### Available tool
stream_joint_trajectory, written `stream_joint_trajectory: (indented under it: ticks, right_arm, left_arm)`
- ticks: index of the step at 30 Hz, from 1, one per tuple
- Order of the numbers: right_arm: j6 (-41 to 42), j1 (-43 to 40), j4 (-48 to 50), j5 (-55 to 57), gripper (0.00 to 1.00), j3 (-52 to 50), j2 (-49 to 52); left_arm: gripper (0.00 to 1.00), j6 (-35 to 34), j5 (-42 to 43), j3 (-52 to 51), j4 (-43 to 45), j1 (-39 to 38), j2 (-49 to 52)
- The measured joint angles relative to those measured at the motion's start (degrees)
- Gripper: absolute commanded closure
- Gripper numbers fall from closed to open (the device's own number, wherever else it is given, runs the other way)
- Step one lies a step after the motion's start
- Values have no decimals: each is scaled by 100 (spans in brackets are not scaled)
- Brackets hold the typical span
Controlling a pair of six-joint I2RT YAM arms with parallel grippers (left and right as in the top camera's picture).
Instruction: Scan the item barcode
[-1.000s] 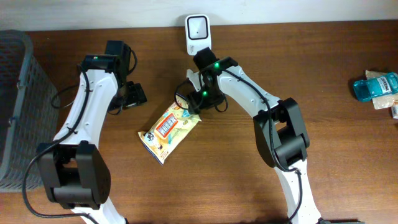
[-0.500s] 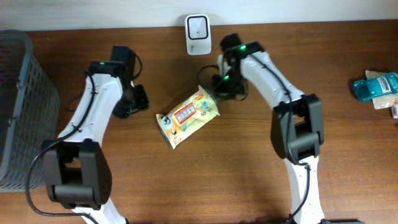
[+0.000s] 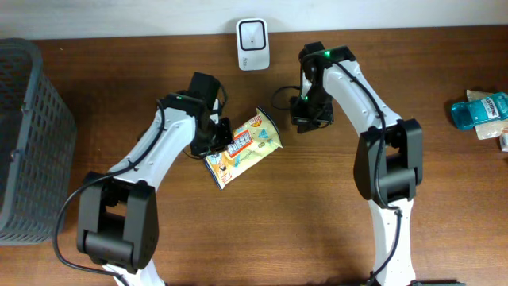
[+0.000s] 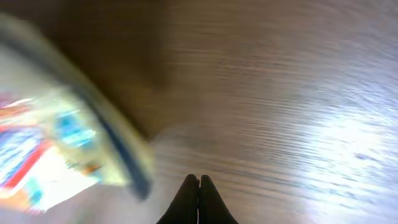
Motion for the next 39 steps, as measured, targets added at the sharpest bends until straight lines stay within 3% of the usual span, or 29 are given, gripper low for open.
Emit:
stream_joint_trajectory:
  ticks: [7,16,23,30,36,39]
  right_arm:
    - [-667,299,538,-1034,96,37,-212]
    - [-415,828,1379,-1207,96,-249,-85]
    - [166,754,1379,-404,96,-697,199]
    - [629,470,715,407,96,-715,186]
    - [675,245,334,787,96,-772,11]
    - [675,212,227,857,96,-802,-385]
  left_arm:
    - [98,-404,-472,-188,9,-7,76]
    - [100,-452,-564,-192,22,24,568]
    - [100,-444,-1051,-181,22,341,573]
    - [100,-101,-1504,-83,-20,726,804]
    - [100,184,-1447,1104,-737,708,848]
    - [100,225,-929,1550,-885,708,846]
